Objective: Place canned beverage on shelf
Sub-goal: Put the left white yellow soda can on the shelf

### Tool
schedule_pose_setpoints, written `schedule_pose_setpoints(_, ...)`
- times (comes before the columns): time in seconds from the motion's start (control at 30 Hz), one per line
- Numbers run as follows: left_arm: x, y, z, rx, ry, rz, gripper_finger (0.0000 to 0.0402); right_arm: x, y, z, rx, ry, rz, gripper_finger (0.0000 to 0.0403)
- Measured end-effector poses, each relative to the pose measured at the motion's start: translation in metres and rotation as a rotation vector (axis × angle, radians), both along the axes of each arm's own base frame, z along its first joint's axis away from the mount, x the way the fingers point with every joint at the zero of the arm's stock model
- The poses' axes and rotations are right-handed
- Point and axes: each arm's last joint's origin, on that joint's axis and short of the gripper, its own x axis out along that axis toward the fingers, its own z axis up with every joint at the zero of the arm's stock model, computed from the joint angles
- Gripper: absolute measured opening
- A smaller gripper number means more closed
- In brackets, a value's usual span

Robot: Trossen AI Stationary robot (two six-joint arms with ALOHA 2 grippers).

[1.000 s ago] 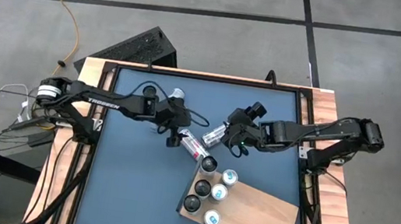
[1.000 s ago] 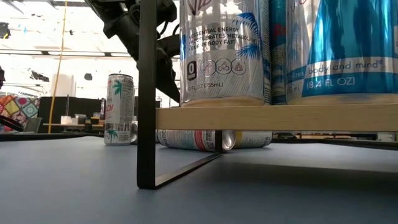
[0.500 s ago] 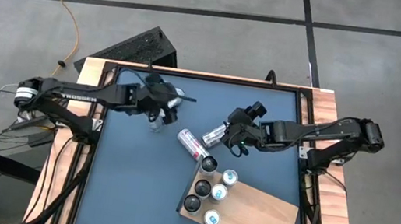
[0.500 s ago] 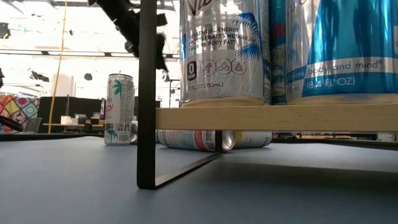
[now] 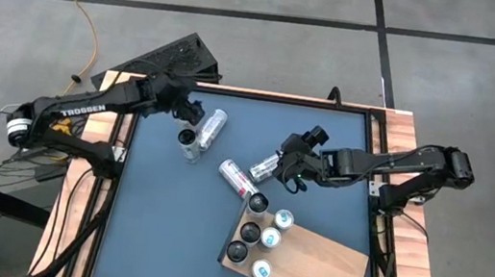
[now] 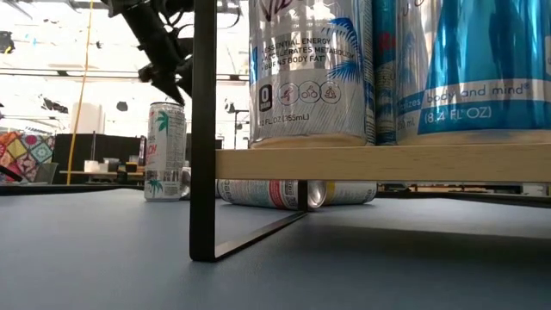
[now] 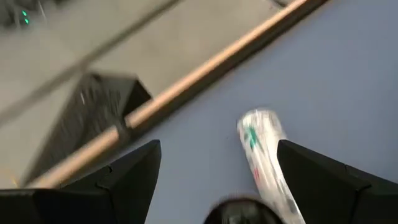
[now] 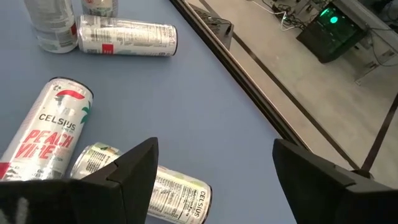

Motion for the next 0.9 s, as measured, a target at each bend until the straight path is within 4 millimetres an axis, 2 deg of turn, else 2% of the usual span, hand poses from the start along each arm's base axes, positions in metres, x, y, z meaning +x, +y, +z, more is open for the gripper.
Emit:
schedule_pose_setpoints(0.13,-0.006,-0.001,-0.007,-0.116,-0.001,0.04,0.0309,0.0,0.0,0.0,-0.009,0.011,0.008,0.0306)
schedule_pose_setpoints(0.3,-0.002,-0.007,-0.008,-0.15,-0.033,0.037,0.0309,0.0,-0.002,0.0,-0.012,0.016,0.006,0.0306)
schedule_pose_setpoints(0.47,0.003,-0.016,-0.006,-0.169,-0.073,0.027,0.0309,0.0,-0.003,0.0,-0.013,0.017,0.006,0.0306)
schedule_pose_setpoints(0.9,0.001,-0.03,-0.009,-0.155,-0.004,0.111,0.0309,0.0,-0.002,0.0,-0.012,0.016,0.006,0.0306)
